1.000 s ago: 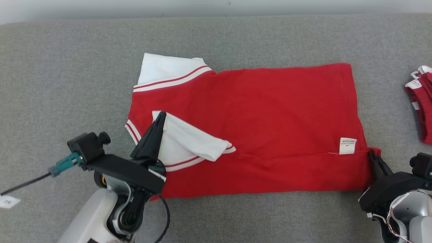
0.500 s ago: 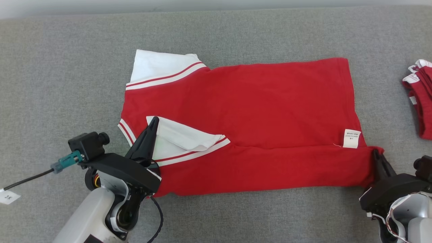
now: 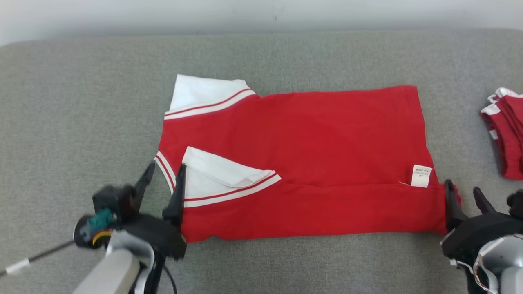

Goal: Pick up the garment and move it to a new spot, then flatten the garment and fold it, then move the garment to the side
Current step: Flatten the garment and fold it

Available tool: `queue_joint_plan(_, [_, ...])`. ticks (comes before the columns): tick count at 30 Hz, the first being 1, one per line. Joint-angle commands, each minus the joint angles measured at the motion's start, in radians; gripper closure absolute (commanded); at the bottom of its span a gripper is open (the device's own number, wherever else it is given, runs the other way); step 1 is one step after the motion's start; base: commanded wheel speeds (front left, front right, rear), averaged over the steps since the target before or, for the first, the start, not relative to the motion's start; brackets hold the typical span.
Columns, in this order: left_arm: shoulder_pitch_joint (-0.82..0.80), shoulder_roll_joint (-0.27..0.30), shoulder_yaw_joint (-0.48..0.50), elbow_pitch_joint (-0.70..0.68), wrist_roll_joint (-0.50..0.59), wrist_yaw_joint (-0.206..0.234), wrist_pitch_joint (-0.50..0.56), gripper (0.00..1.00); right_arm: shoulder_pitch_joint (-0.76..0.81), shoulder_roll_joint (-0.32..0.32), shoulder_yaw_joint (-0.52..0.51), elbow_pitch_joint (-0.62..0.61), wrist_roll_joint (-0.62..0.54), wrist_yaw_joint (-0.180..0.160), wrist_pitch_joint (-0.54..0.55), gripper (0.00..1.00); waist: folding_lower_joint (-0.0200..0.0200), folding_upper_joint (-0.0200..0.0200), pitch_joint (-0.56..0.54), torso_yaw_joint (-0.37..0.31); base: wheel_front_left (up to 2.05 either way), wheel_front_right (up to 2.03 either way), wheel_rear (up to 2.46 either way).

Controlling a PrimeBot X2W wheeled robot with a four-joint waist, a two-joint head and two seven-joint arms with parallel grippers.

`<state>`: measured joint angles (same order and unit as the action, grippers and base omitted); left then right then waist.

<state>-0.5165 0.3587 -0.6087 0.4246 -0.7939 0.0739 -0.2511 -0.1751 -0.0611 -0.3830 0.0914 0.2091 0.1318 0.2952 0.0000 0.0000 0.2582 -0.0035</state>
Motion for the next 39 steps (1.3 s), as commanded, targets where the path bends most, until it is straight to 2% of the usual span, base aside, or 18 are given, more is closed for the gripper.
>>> queue_joint_plan(1, [0.023,0.006,-0.007,-0.009,0.012,0.008,-0.006,0.00,0.017,0.005,-0.005,-0.009,-0.004,-0.003,0.007,0.00,0.0000,0.0000,-0.026,0.008,0.00,0.00,0.00])
queue_joint_plan(10, [0.177,0.037,-0.054,-0.143,0.004,0.137,0.128,0.00,0.080,0.012,-0.051,-0.109,-0.024,-0.003,0.105,0.00,0.0000,0.0000,-0.053,0.018,0.00,0.00,0.00])
queue_joint_plan(16, [0.159,0.031,-0.067,-0.100,0.017,0.214,0.205,0.00,0.048,0.012,-0.038,-0.062,-0.050,-0.003,0.130,0.00,0.0000,0.0000,-0.026,0.010,0.00,0.00,0.00])
queue_joint_plan(21, [0.160,0.018,-0.094,-0.067,-0.014,0.240,0.319,0.00,0.002,0.012,-0.046,0.009,-0.092,-0.003,0.177,0.00,0.0000,0.0000,-0.005,0.002,0.00,0.00,0.00])
queue_joint_plan(23, [0.175,0.022,-0.108,-0.064,-0.026,0.245,0.361,0.56,-0.009,0.012,-0.056,0.028,-0.097,-0.003,0.188,0.00,0.0000,0.0000,-0.001,0.003,0.00,0.00,0.00])
queue_joint_plan(24, [0.183,0.021,-0.113,-0.067,-0.032,0.243,0.374,0.93,-0.012,0.013,-0.056,0.038,-0.097,-0.003,0.192,0.00,0.0000,0.0000,0.001,0.004,0.00,0.00,0.00])
queue_joint_plan(25, [0.190,0.023,-0.115,-0.072,-0.036,0.244,0.384,1.00,-0.015,0.013,-0.057,0.050,-0.090,-0.003,0.197,0.00,0.0000,0.0000,0.002,0.005,0.00,0.00,0.00])
queue_joint_plan(32, [0.232,0.045,-0.111,-0.090,-0.055,0.254,0.401,1.00,-0.034,0.019,0.001,0.143,-0.016,0.000,0.263,0.00,0.0000,0.0000,0.014,0.010,0.00,0.00,0.00])
queue_joint_plan(39, [0.249,0.052,-0.106,-0.098,-0.061,0.266,0.408,1.00,-0.038,0.023,0.085,0.155,0.052,0.001,0.320,0.00,0.0000,0.0000,0.017,0.021,0.00,0.00,0.00])
